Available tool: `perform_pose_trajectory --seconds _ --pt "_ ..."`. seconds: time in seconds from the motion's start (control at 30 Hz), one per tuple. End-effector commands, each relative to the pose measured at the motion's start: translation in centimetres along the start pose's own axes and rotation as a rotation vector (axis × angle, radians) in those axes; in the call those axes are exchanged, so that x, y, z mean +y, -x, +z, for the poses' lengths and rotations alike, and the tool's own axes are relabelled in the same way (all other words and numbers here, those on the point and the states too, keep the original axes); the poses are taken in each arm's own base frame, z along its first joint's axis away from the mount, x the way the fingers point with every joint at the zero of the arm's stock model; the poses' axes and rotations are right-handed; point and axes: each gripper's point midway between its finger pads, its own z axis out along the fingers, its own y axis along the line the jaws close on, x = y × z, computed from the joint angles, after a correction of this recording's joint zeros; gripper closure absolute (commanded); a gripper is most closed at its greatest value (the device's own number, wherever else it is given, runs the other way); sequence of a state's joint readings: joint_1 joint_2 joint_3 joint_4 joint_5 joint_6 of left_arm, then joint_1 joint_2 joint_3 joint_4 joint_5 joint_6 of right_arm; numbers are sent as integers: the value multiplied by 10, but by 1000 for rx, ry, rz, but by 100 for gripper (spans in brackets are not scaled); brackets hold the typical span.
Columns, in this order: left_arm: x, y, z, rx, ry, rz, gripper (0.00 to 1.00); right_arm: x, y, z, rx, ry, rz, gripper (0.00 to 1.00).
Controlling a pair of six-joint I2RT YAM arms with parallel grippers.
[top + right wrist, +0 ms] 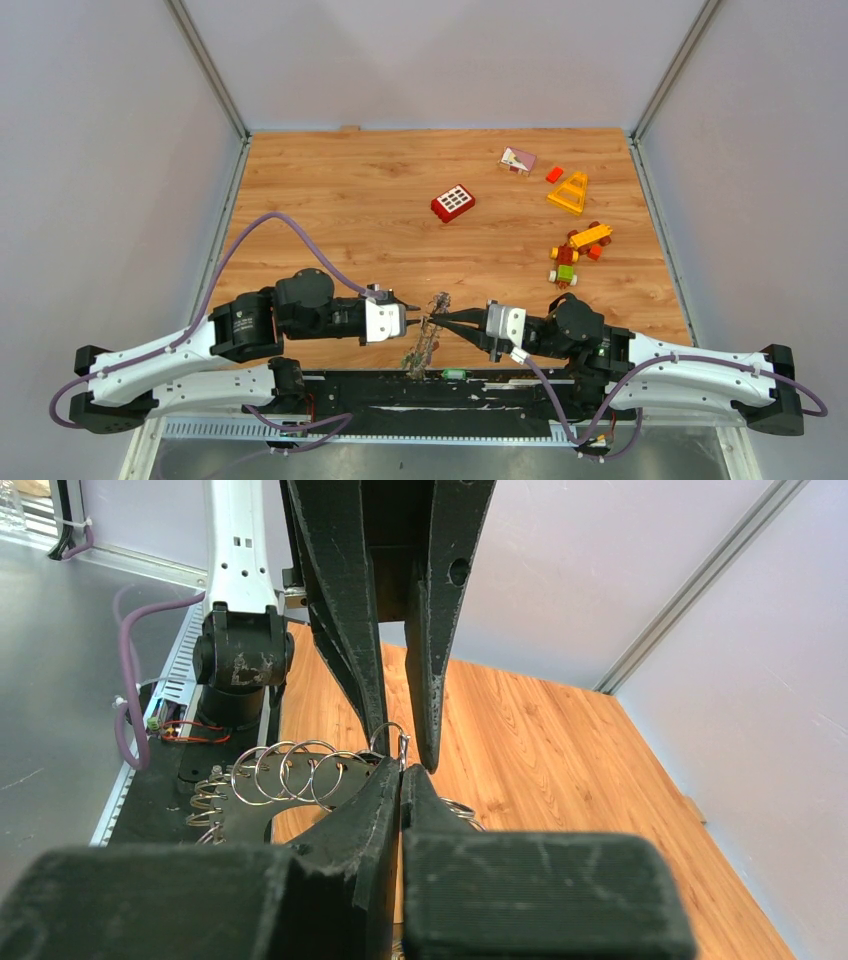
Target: Remove the keys from the keyring
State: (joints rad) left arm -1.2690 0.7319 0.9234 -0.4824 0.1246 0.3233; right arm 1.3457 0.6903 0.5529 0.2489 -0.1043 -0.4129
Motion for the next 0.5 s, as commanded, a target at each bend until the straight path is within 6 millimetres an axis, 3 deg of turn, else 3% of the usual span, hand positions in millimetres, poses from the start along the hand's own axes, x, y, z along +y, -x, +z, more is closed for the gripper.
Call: perform_pose_trajectory --seconds 0.0,0.27,0.47 --pt "2 11 -8 -42 10 15 69 -13 36 -2 -126 -46 -10 100" --pt "3 18 -17 -68 17 15 67 -14 36 -2 -125 -52 -13 100" --pt "-8 24 -13 -105 -44 -8 67 -13 35 0 -117 -47 -13 100"
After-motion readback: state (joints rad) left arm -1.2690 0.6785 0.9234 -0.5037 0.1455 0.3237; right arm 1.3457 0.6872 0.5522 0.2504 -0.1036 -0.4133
